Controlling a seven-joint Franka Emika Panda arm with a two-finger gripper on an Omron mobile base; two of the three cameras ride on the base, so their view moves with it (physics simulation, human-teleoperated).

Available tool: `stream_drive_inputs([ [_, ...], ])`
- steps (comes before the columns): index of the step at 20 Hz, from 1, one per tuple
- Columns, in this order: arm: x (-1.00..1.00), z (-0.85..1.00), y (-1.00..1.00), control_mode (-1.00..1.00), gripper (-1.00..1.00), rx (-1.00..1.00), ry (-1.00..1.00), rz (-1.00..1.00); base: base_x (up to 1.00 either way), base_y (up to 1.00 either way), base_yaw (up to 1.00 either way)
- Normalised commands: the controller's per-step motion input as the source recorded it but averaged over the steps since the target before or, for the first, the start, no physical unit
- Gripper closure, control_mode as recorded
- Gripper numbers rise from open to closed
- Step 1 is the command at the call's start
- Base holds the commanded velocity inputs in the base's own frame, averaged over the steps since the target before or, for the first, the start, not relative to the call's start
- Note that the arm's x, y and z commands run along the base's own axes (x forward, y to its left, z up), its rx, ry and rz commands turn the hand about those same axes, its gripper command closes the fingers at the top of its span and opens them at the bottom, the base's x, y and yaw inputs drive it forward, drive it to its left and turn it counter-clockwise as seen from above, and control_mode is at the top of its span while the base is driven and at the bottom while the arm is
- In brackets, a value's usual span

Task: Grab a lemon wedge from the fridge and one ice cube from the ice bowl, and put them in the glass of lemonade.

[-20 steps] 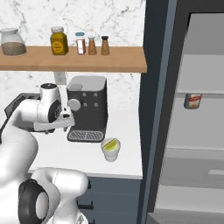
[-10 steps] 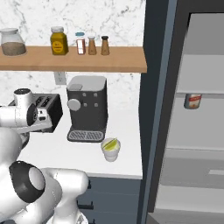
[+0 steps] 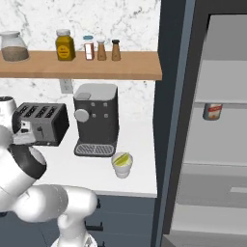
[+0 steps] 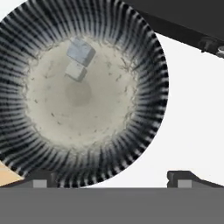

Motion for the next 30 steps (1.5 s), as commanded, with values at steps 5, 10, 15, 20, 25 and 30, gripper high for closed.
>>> stream_drive_inputs([
  [5,0.20,-0.03,0.82,-1.00,-1.00,-0.09,0.14,-0.07,0.00,0.00,0.00],
  [10,0.00,-0.44,0.26,-1.00,-1.00,0.00,-0.10,-0.08,0.00,0.00,0.00],
  [15,0.02,-0.27,0.04,-1.00,-1.00,-0.01,-0.02,-0.04,0.00,0.00,0.00],
  [20,0.01,-0.25,0.00,-1.00,-1.00,-0.01,-0.01,0.00,0.00,0.00,0.00],
  [25,0.00,-0.03,0.01,-1.00,-1.00,0.00,-0.05,0.00,0.00,0.00,0.00],
  [30,0.14,0.00,0.05,-1.00,-1.00,0.00,-0.07,-0.01,0.00,0.00,0.00],
])
